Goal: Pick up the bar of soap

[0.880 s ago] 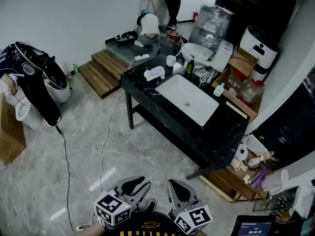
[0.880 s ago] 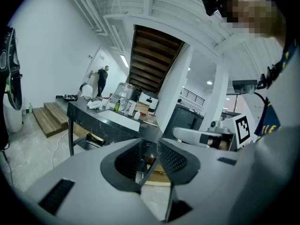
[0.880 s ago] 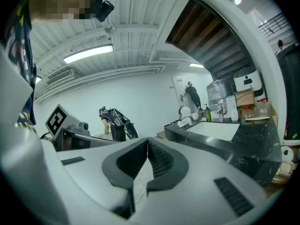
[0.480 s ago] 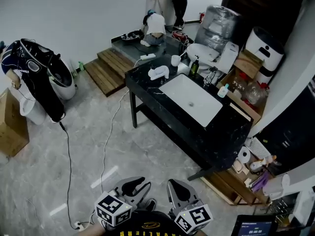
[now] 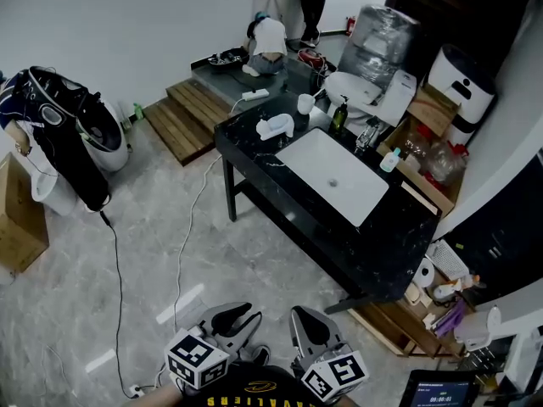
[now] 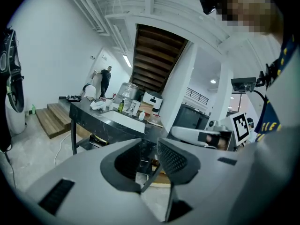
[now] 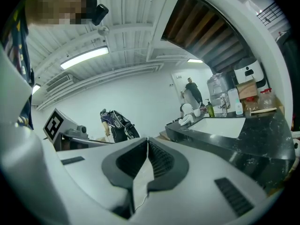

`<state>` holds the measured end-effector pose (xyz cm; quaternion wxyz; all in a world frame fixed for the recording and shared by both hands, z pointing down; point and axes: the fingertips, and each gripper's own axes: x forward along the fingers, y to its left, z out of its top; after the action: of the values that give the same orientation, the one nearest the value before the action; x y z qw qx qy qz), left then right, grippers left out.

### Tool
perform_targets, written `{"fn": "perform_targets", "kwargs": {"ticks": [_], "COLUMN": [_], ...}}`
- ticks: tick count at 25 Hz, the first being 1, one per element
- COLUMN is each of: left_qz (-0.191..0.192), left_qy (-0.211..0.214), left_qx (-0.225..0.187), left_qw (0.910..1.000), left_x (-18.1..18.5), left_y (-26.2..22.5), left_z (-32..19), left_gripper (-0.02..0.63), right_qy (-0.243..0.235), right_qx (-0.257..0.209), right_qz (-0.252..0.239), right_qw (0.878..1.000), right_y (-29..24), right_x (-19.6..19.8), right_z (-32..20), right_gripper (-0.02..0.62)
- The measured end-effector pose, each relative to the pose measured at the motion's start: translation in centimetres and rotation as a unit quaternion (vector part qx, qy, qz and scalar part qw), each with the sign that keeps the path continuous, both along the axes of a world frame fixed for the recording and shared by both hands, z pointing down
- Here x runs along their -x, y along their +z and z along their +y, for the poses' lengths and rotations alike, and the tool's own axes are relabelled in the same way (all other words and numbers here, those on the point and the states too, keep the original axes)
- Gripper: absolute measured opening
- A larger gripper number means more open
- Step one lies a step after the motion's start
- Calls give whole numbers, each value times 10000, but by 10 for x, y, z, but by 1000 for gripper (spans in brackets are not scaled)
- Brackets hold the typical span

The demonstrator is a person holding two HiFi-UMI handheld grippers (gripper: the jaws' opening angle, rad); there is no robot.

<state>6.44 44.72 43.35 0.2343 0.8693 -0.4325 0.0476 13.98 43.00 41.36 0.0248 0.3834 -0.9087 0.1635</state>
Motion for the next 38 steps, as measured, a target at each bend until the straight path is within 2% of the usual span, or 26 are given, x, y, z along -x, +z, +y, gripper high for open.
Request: {"fn": "perform_targets", "kwargs": {"ticks": [5,11,13,16,18,26,33,38], "left_qz": [21,45,62,193,242,214,186,67], "left_qy": [87,338,474,722,810,739,772,613], "left_qx": [-11,-115,-177,-362,-429,-459,-327,-324], "left_qw": [10000,9994,9987,9966,9955,9960,9963,9976], "left_x": [20,51,63,80,90,124,125,124], "left_y": [0,-5,-6,-11,-12,-8,3,5], "left_z": [-41,-98,-114,-132,-144,-189,-227,-264], "left_gripper": [115,114,90,12,12,15,15,15], "right_qy": [26,321,383,428,449,527,567,366], "right_qx": [54,47,96,137,160,271,419,384], "right_qz": [27,69,97,193,251,349,270,158], "right_qw": [10000,9995,9992,9988,9985,9976,9971,9985], "right_y": [1,-3,-1,-1,0,4,16,18], "right_x": [21,49,62,81,94,122,125,127], "right_z": [-39,-96,-113,-133,-144,-185,-225,-266], "right_gripper": [20,20,20,20,20,20,20,20]}}
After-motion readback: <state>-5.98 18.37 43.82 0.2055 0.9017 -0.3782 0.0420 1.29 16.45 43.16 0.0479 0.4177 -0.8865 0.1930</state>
